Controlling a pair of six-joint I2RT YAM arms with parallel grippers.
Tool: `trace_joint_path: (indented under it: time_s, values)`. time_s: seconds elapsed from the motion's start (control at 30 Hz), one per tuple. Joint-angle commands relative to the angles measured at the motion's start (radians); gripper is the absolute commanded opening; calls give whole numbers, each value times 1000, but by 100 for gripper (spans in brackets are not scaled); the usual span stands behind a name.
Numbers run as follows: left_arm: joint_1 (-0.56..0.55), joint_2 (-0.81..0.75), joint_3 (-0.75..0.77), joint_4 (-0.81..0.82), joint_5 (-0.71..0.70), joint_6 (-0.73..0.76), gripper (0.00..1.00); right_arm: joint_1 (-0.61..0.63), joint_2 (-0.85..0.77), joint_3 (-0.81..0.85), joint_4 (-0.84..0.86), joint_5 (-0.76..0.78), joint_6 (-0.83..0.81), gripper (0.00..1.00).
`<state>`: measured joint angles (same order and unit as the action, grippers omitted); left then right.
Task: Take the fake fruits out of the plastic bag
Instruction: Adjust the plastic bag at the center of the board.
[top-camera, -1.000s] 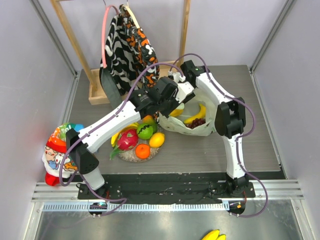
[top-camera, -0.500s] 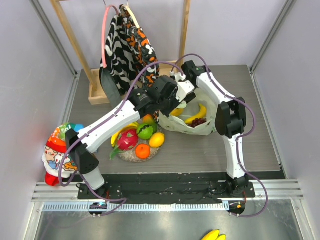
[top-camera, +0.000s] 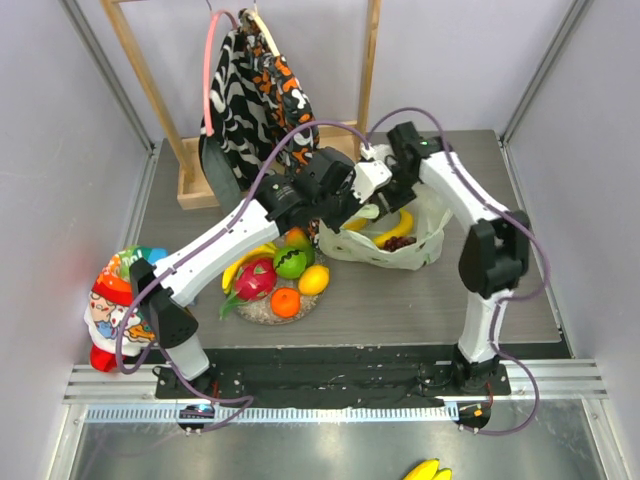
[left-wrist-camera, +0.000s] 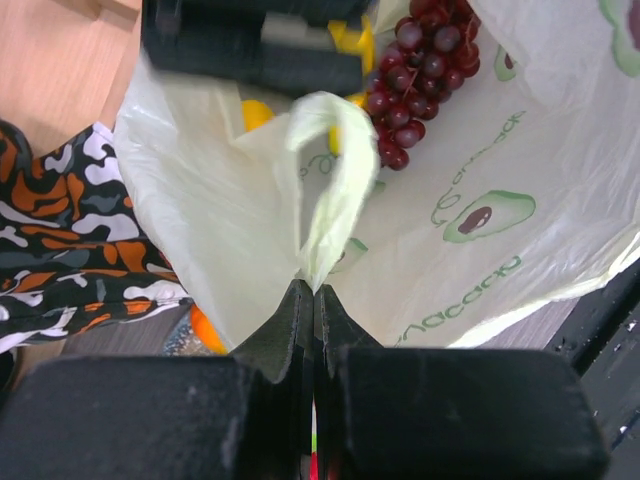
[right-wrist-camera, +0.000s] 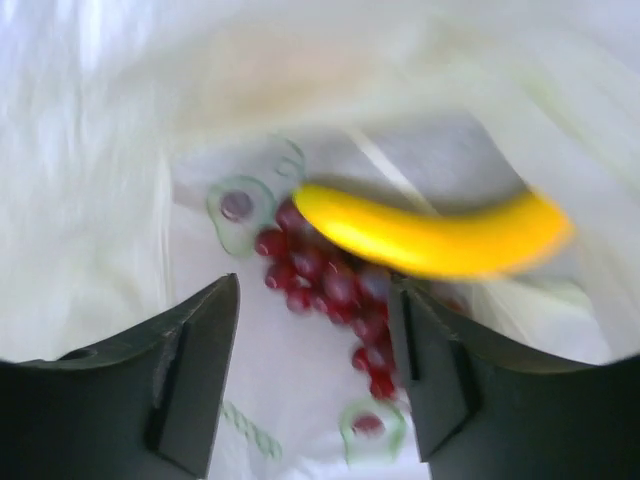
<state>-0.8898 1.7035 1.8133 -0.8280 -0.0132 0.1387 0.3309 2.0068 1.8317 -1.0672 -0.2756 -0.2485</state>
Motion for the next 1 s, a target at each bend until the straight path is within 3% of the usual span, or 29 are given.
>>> trace_joint_path:
  time_s: [0.0,0.17,0.4,0.5,0.67,0.83,0.97]
  values:
    - [-8,-4,21,0,50,15,0,-137,-195,-200,41,136,-24,65]
    - [-21,-10,-19,-6,77,33,0,-361,-388,-512,4,271,-144,59]
    - [-38,-39,-69,-30,108,32,0,-567,-765,-706,-207,377,-422,58]
    - [-38,-39,-86,-25,130,30,0,-561,-793,-645,-330,165,-503,59]
    - [-40,-28,-83,-19,139,12,0,-471,-770,-490,-294,-88,-476,64]
    - [-38,-27,-83,39,61,-68,0,-294,-715,-472,-205,-154,-495,66]
    - [-32,2,-36,53,-14,-122,0,-239,-654,-476,-140,-128,-497,65]
